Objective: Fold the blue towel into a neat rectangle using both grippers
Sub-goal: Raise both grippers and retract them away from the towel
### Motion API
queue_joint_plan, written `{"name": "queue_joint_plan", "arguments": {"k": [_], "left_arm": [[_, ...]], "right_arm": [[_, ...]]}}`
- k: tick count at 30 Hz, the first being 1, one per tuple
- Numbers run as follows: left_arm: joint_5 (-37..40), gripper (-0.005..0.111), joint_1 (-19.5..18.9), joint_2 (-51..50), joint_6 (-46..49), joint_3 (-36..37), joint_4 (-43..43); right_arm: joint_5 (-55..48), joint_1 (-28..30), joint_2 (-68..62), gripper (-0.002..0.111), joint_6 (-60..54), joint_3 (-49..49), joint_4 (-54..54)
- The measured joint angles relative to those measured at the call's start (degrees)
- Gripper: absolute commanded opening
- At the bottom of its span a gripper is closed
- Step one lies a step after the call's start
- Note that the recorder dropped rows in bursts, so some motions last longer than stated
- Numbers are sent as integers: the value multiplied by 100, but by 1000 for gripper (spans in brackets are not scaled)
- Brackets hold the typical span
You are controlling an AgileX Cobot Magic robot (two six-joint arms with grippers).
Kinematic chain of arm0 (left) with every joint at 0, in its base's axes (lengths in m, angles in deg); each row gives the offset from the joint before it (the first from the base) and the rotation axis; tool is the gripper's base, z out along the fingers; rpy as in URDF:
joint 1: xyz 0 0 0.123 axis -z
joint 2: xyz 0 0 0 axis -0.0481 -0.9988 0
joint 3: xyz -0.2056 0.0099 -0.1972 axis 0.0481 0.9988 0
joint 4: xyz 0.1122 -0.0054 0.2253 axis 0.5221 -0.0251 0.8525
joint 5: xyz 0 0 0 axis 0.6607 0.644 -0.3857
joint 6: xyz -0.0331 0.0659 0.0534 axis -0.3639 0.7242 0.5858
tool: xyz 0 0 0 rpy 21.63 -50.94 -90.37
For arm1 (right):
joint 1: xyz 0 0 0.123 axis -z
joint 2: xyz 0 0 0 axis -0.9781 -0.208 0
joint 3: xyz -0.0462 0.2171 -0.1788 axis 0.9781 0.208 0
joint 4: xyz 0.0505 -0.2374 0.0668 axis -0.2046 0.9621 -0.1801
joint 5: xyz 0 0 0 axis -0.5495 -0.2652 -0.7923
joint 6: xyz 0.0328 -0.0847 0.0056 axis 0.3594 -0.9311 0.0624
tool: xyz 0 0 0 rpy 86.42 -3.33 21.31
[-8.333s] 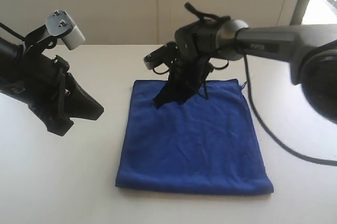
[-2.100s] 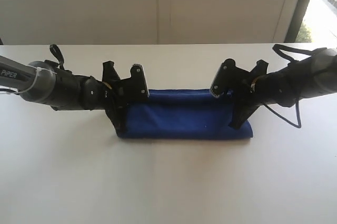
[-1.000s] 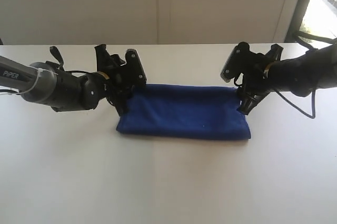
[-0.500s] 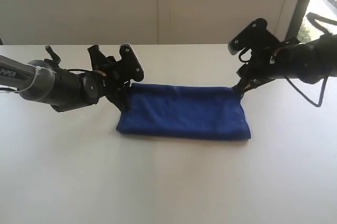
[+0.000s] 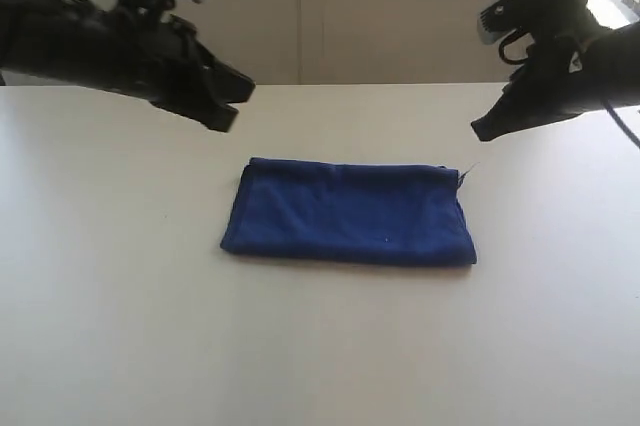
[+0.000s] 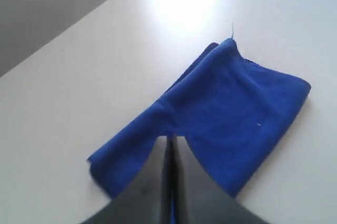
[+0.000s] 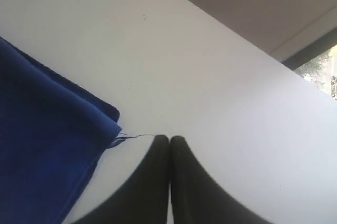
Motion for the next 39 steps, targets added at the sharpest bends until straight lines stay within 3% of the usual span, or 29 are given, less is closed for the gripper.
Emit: {"name": "queue_joint_plan", "arguments": {"k": [4, 8, 9, 13, 20, 24, 29, 33, 39], "left_arm": [[203, 0, -628, 1014, -944, 552, 949], [59, 0, -1033, 2354, -1268, 1183, 1234], [-183, 0, -1128, 3078, -1403, 1595, 1256], [-673, 0, -1187, 4893, -1746, 3123, 1253], [-696, 0, -1187, 6418, -2811, 4974, 1253], [-721, 0, -1187, 6514, -3339, 5729, 1058], [-831, 0, -1187, 6514, -3399, 6350, 988], [-1382, 0, -1187, 6523, -3421, 6764, 926], [-1646, 0, -1187, 6523, -3431, 6886, 875]], "right_arm": [[397, 0, 759, 0, 677, 547, -14], [800, 0, 1596, 0, 1298, 1206, -23], [822, 0, 2093, 0, 1666, 1629, -35], [483, 0, 3765, 0, 2217, 2957, -43], [-107, 0, 6249, 0, 2484, 4122, -111], [-122, 0, 7021, 0, 3122, 4706, -162], [99, 0, 7003, 0, 3434, 5420, -277], [649, 0, 6900, 0, 3486, 5916, -275], [707, 0, 6900, 0, 3486, 5937, -275]]}}
